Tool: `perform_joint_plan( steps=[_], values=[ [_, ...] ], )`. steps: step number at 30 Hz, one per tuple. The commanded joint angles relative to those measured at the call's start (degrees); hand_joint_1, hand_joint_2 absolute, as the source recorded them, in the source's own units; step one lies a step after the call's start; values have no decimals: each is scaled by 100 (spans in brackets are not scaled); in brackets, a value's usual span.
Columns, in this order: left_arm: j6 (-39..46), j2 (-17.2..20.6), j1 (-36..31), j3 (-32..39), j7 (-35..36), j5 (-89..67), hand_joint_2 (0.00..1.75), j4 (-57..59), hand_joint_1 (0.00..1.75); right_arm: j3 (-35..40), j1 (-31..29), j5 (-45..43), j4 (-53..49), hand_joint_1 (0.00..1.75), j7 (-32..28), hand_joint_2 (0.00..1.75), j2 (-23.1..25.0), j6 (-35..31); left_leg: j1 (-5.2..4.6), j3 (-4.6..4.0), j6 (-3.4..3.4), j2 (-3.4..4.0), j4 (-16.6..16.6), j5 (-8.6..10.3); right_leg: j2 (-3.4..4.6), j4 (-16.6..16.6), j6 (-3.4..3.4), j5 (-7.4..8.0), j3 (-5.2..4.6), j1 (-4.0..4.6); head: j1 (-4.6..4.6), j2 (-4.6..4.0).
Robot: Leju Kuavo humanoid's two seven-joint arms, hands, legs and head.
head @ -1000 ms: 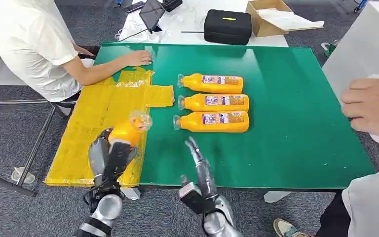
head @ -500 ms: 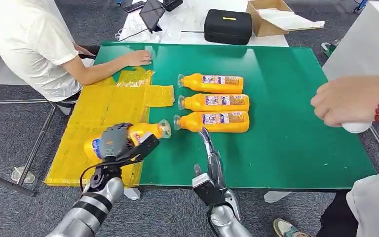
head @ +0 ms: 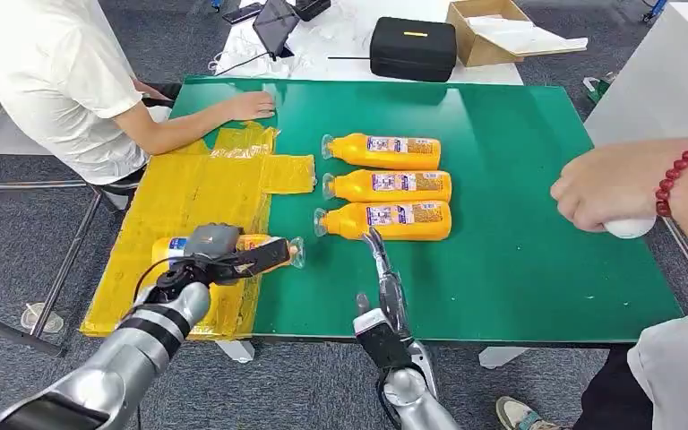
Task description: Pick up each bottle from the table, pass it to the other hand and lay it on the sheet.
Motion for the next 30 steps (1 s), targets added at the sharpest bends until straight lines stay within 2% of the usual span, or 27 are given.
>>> perform_joint_plan(
  steps=[1,7,27,30],
  values=[
    [-325,183,-589,-185,222,-15,175,897,0,99,-212,-191,224,0,-2,0,-143,-47,3,16,3,4,4,-8,5,3,-9,-4,15,4,0,0],
    [-775,243,-650,-190,169,88,175,943,0,195,-215,-206,289,0,-2,0,-214,-146,6,31,1,6,7,-14,9,4,-13,-10,30,5,0,0],
    [-905,343,-670,-177,86,195,175,921,0,155,-240,-236,361,0,-2,0,-277,-235,4,24,1,6,5,-10,10,3,-10,-6,22,4,0,0],
    [-501,301,-547,-125,-69,289,175,747,0,186,-202,-231,355,0,-2,0,-264,-288,1,11,0,6,-2,-2,8,-1,-5,0,8,0,0,0]
  ],
)
